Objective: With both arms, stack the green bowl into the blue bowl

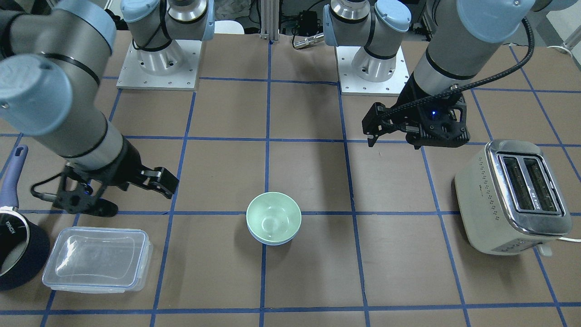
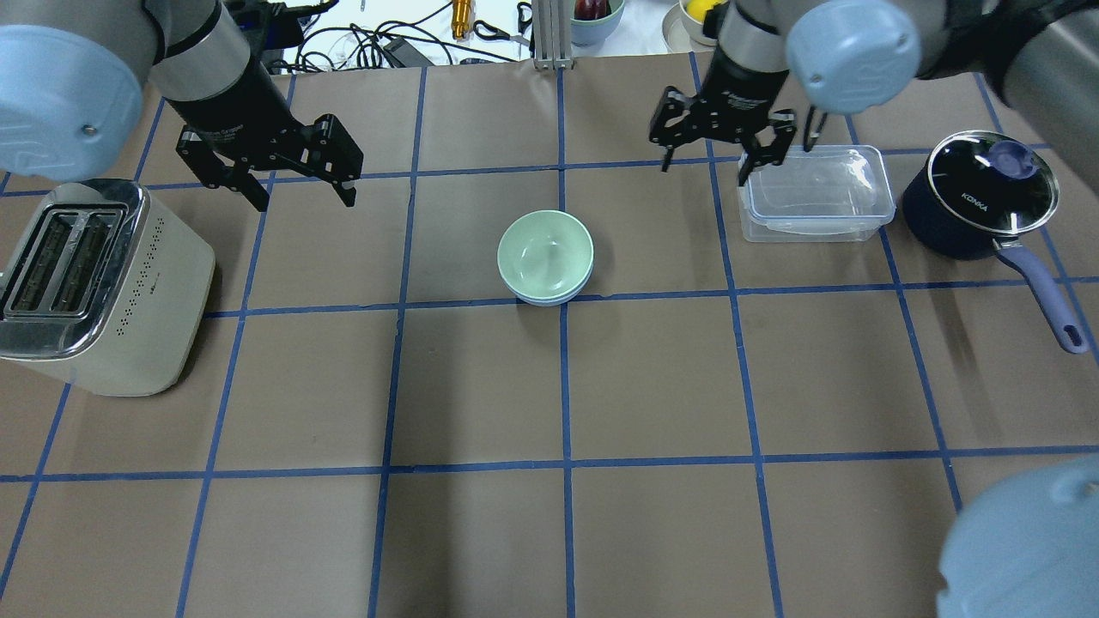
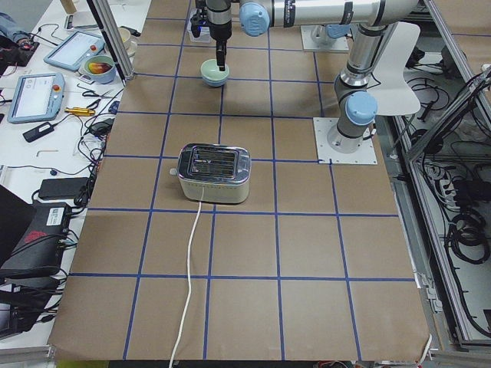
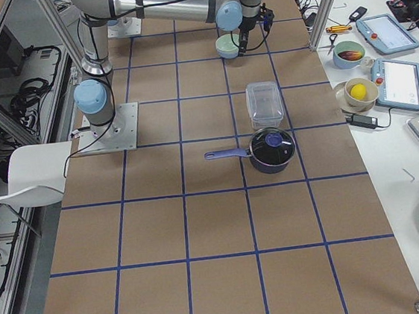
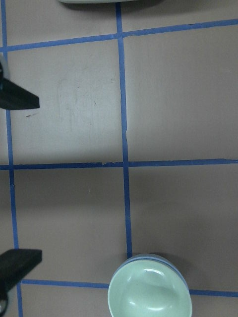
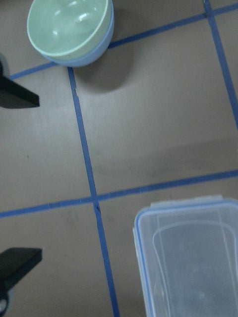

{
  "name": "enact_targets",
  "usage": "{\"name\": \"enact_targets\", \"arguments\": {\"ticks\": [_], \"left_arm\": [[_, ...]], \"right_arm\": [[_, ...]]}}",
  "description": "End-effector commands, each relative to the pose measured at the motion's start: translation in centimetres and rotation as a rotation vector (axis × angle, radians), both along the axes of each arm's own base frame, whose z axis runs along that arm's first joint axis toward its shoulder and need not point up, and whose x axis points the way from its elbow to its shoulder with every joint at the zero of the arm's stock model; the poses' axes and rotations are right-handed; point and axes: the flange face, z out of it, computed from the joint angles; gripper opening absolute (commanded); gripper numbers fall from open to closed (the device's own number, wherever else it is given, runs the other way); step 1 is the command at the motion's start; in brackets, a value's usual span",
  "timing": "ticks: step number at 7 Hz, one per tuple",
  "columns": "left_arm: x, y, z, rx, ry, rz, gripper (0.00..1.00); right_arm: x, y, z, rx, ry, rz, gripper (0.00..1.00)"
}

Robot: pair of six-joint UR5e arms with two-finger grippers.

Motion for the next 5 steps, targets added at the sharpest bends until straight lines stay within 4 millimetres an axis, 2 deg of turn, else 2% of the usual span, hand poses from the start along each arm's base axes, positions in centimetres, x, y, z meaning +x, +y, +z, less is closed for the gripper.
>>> {"name": "enact_targets", "arguments": {"ticks": [1, 2, 4, 5], "left_arm": [[0.0, -0.2, 0.2, -0.006, 0.002, 0.007, 1.00], [-0.1, -0.2, 0.5, -0.011, 0.011, 0.008, 1.00], [-0.1, -0.1, 0.6, -0.014, 0.014, 0.008, 1.00], [-0.1, -0.2, 0.0, -0.002, 0.013, 0.010, 1.00]], "right_arm": [[-1.3, 5.2, 6.3, 0.016, 0.005, 0.034, 1.00], [-1.1, 6.8, 7.7, 0.003, -0.019, 0.125, 1.00], [-1.1, 8.7, 7.4, 0.012, -0.004, 0.166, 1.00], [-1.3, 9.7, 7.3, 0.032, 0.022, 0.163, 1.00]]}}
